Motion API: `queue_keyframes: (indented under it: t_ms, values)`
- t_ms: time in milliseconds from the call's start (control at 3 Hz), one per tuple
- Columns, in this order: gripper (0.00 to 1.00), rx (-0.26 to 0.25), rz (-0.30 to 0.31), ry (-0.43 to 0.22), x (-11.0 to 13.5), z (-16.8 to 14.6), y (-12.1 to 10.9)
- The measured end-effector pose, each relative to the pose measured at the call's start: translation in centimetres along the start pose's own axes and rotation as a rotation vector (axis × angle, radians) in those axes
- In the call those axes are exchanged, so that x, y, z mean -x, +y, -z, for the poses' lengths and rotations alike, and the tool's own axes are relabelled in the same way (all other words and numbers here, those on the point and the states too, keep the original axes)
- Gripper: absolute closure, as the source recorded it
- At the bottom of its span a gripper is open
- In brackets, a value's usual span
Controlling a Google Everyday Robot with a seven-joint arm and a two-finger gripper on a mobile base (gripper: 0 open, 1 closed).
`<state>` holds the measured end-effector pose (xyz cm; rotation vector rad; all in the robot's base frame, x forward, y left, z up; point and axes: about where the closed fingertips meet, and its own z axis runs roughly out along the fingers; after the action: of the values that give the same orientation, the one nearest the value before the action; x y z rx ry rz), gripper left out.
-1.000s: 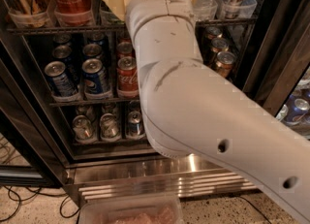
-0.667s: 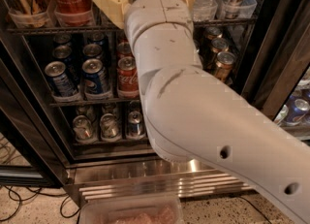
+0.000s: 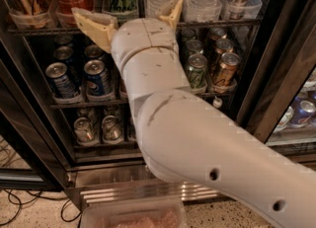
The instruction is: Pick coke can from top shelf of fridge
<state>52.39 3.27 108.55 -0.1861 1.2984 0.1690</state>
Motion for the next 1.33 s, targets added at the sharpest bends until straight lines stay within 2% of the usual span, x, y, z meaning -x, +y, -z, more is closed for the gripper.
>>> queue_keyframes:
  t_ms: [667,1333]
  values:
    - [0.00,0.095,-0.016,-0.012,-2.3,-0.4,3.9]
    - [0.00,0.192,-0.011,-0.046,-2.9,-1.6,8.0]
